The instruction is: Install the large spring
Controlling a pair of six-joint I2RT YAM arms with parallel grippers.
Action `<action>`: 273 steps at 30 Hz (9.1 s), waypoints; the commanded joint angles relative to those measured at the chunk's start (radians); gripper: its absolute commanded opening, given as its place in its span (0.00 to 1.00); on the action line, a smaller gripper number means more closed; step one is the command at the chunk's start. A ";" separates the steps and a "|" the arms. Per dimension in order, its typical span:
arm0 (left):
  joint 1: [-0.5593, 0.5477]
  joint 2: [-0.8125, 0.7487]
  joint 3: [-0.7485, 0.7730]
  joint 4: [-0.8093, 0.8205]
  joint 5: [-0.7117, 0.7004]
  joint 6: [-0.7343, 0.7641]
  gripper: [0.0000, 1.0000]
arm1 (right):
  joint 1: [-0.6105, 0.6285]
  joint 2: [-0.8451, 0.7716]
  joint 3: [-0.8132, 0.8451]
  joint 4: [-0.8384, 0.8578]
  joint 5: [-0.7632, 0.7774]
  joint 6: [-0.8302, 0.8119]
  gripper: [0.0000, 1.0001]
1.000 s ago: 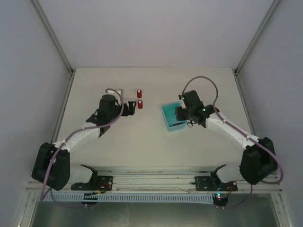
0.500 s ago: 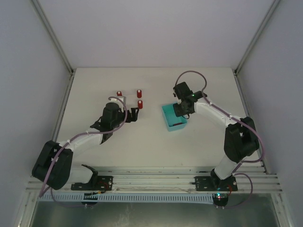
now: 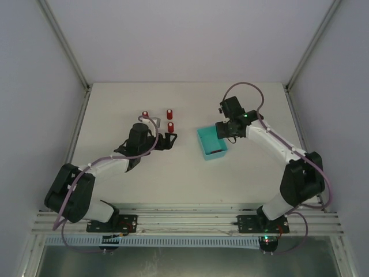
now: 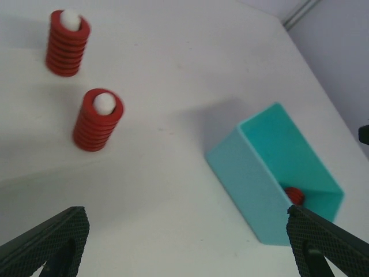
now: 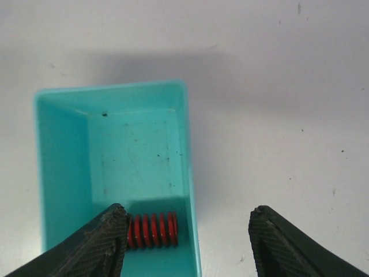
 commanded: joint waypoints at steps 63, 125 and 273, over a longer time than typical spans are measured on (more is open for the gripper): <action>-0.026 0.315 0.724 -0.721 -0.157 0.241 0.99 | -0.132 0.211 0.081 -0.241 -0.281 0.864 0.33; -0.019 0.256 0.725 -0.779 -0.248 0.136 0.99 | 0.017 0.460 0.163 0.316 -0.248 0.960 0.44; 0.100 0.265 0.592 -0.673 -0.492 0.007 0.00 | 0.121 -0.128 -0.007 0.189 -0.050 -0.062 0.99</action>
